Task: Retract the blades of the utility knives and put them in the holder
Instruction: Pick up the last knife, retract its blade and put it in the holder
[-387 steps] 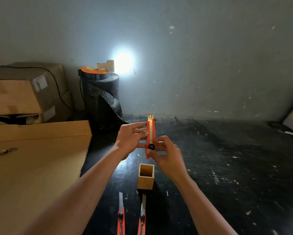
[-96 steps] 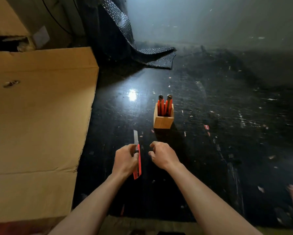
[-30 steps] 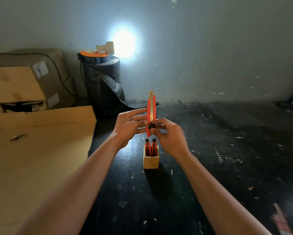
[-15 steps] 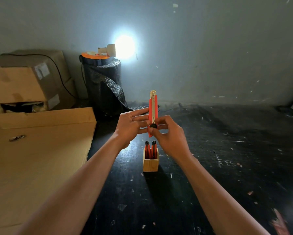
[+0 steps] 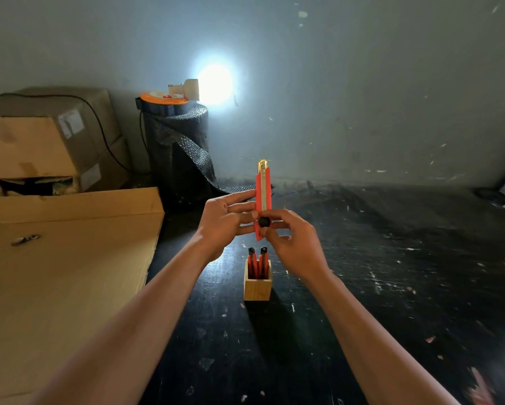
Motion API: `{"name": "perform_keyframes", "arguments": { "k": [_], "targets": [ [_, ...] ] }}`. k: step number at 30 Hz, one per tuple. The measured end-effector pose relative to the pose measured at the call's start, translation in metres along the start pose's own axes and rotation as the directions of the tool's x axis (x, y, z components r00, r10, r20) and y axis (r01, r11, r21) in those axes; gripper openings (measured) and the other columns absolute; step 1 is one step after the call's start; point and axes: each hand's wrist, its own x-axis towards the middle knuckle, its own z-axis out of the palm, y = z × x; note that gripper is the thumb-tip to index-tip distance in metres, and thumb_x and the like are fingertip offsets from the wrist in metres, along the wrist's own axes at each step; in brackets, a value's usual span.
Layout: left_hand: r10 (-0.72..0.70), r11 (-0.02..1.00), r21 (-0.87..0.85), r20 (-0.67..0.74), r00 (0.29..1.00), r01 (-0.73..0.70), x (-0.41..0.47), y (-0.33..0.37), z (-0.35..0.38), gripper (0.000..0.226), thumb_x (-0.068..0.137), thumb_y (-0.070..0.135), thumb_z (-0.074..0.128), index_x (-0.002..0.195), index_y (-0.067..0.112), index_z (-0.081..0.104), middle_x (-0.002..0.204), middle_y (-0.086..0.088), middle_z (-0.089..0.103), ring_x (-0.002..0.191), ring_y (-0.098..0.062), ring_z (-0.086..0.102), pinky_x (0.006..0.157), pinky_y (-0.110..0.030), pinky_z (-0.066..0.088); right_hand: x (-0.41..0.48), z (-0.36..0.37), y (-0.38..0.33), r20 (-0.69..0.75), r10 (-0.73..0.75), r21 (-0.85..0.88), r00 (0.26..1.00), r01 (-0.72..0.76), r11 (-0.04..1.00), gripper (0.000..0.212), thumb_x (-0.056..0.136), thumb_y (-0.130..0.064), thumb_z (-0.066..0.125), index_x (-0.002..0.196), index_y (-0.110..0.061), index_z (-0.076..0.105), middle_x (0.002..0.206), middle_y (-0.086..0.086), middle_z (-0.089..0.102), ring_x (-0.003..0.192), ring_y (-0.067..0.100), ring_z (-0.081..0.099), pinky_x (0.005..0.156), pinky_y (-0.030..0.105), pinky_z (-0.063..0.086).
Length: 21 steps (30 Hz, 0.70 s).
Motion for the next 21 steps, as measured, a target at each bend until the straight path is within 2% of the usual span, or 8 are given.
{"name": "perform_keyframes", "arguments": {
  "k": [4, 7, 9, 11, 17, 21],
  "targets": [
    [-0.003, 1.0, 0.008, 0.003, 1.0, 0.003, 0.0, -0.001, 0.003, 0.049, 0.089, -0.018, 0.064, 0.133, 0.003, 0.066, 0.104, -0.009, 0.08, 0.083, -0.019, 0.081, 0.063, -0.027, 0.063, 0.002, 0.001, 0.0, -0.023, 0.044, 0.009, 0.999, -0.043, 0.999, 0.019, 0.09, -0.028, 0.072, 0.101, -0.033, 0.058, 0.099, -0.02, 0.062, 0.084, -0.008, 0.057, 0.072, 0.006, 0.036],
    [-0.01, 1.0, 0.004, 0.005, 1.0, 0.01, -0.001, -0.001, 0.004, 0.049, 0.089, -0.019, 0.063, 0.133, 0.003, 0.066, 0.099, -0.006, 0.081, 0.082, -0.018, 0.081, 0.063, -0.027, 0.063, 0.001, 0.001, 0.003, 0.0, 0.033, 0.015, 0.999, -0.033, 0.999, 0.025, 0.091, -0.026, 0.072, 0.109, -0.036, 0.057, 0.103, -0.023, 0.06, 0.085, -0.009, 0.057, 0.076, 0.007, 0.041],
    [-0.015, 1.0, -0.016, 0.004, 1.0, 0.015, 0.0, -0.002, 0.002, 0.049, 0.089, -0.02, 0.062, 0.133, 0.002, 0.065, 0.102, -0.007, 0.081, 0.083, -0.02, 0.081, 0.064, -0.028, 0.063, 0.001, 0.0, 0.006, 0.024, 0.012, 0.026, 1.0, -0.012, 1.0, 0.027, 0.094, -0.022, 0.068, 0.114, -0.037, 0.059, 0.109, -0.021, 0.06, 0.091, -0.004, 0.059, 0.086, 0.02, 0.053],
    [-0.015, 1.0, -0.023, 0.006, 1.0, 0.015, 0.001, -0.002, 0.002, 0.049, 0.089, -0.02, 0.062, 0.133, 0.002, 0.065, 0.104, -0.007, 0.08, 0.083, -0.02, 0.081, 0.064, -0.028, 0.063, 0.003, -0.001, 0.006, 0.038, 0.006, 0.033, 0.999, -0.007, 0.999, 0.026, 0.095, -0.018, 0.066, 0.11, -0.039, 0.06, 0.11, -0.018, 0.061, 0.096, 0.003, 0.061, 0.089, 0.032, 0.058],
    [-0.012, 1.0, -0.022, 0.013, 1.0, 0.012, 0.003, -0.007, 0.002, 0.046, 0.09, -0.017, 0.063, 0.13, 0.006, 0.067, 0.093, -0.002, 0.082, 0.084, -0.02, 0.081, 0.063, -0.027, 0.063, 0.004, 0.005, 0.011, 0.005, 0.045, 0.054, 0.999, -0.046, 0.997, 0.02, 0.093, -0.022, 0.069, 0.104, -0.037, 0.06, 0.107, -0.015, 0.067, 0.104, 0.012, 0.067, 0.091, 0.045, 0.06],
    [-0.027, 0.999, -0.03, 0.014, 1.0, 0.028, 0.005, -0.013, 0.001, 0.045, 0.09, -0.016, 0.064, 0.127, 0.008, 0.069, 0.095, -0.003, 0.083, 0.085, -0.021, 0.081, 0.064, -0.027, 0.063, 0.004, 0.009, 0.016, 0.003, 0.061, 0.059, 0.998, -0.061, 0.996, 0.019, 0.093, -0.023, 0.07, 0.104, -0.035, 0.061, 0.108, -0.012, 0.07, 0.102, 0.013, 0.069, 0.09, 0.047, 0.06]
  ]
}}
